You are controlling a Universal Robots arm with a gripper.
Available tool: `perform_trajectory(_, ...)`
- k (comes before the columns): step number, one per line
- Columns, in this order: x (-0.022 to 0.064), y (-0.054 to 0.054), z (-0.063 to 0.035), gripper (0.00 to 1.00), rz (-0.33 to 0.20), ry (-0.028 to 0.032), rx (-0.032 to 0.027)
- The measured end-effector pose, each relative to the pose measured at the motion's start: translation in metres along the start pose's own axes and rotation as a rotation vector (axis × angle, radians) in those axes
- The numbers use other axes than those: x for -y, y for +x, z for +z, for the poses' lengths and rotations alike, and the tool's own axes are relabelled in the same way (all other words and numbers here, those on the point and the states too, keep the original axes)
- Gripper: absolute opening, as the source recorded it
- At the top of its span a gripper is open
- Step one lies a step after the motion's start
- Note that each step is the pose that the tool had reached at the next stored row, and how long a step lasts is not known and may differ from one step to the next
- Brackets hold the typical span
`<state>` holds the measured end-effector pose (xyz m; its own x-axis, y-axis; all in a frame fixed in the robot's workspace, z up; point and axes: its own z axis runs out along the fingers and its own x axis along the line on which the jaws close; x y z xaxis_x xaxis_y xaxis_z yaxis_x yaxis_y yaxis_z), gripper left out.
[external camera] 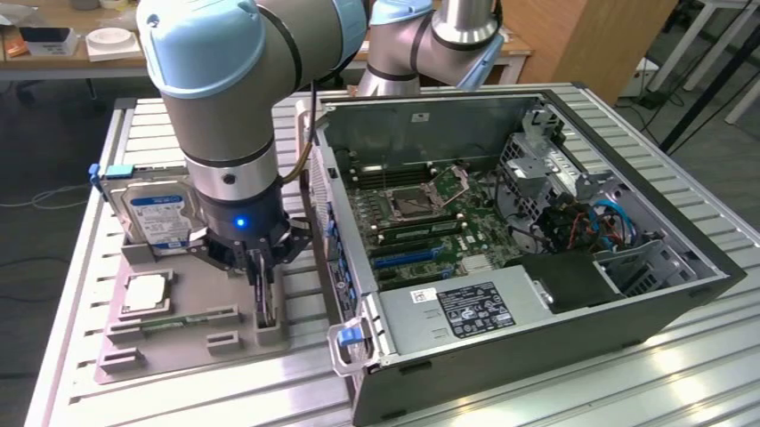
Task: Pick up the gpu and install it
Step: 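Pick up the gpu and move the gpu toward the slot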
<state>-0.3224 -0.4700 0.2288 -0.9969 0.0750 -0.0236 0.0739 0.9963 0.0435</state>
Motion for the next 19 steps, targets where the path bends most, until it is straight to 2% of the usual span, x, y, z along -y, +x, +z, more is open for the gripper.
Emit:
perform_trajectory(6,-0.0001,0.0,-0.0009,0.26,0.0,-0.0002,0.0001)
perform_trajectory(19,-0.0009,0.0,-0.0192,0.26,0.0,-0.0001,0.0)
